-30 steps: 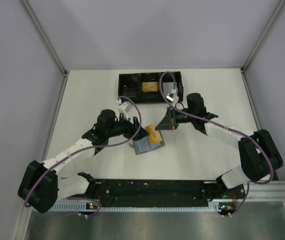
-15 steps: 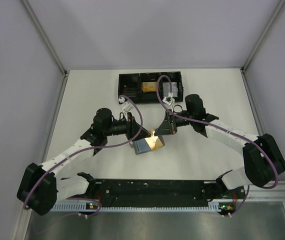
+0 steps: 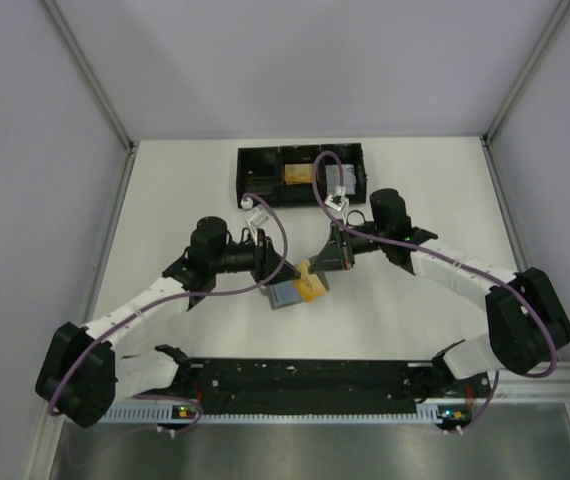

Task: Take the credit cards out of the card holder
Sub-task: Remove the credit card from the card holder, then place the credit card in the storage box.

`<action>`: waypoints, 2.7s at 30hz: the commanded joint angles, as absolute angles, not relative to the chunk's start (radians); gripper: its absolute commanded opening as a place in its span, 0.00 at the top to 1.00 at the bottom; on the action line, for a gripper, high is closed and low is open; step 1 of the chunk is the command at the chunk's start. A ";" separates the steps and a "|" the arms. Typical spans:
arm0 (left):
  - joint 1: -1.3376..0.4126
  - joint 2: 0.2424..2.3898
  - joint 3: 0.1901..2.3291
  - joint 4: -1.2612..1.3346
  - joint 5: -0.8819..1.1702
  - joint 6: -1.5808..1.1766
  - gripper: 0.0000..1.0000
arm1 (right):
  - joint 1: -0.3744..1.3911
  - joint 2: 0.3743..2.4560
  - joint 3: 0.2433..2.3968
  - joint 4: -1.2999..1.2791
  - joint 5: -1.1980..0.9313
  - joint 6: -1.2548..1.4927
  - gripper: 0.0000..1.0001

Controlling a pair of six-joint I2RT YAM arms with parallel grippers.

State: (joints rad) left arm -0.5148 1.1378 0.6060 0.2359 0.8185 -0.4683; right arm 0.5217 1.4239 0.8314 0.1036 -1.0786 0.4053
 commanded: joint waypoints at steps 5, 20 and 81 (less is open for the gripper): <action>-0.511 1.160 0.650 0.218 0.821 -0.445 0.58 | 0.529 1.378 0.850 0.135 -1.103 0.370 1.00; -0.511 1.117 0.612 0.298 0.698 -0.570 1.00 | 0.511 1.356 0.858 0.049 -0.968 0.354 0.63; -0.518 2.184 1.628 0.160 -0.233 -0.793 0.65 | 0.472 0.799 0.520 -0.028 0.152 0.436 0.04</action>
State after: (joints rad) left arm -0.5171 2.2017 1.5898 0.1905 -0.2165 -0.8257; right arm 0.4770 0.8085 0.5297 -0.0738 0.1558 0.4412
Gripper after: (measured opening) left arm 0.276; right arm 0.960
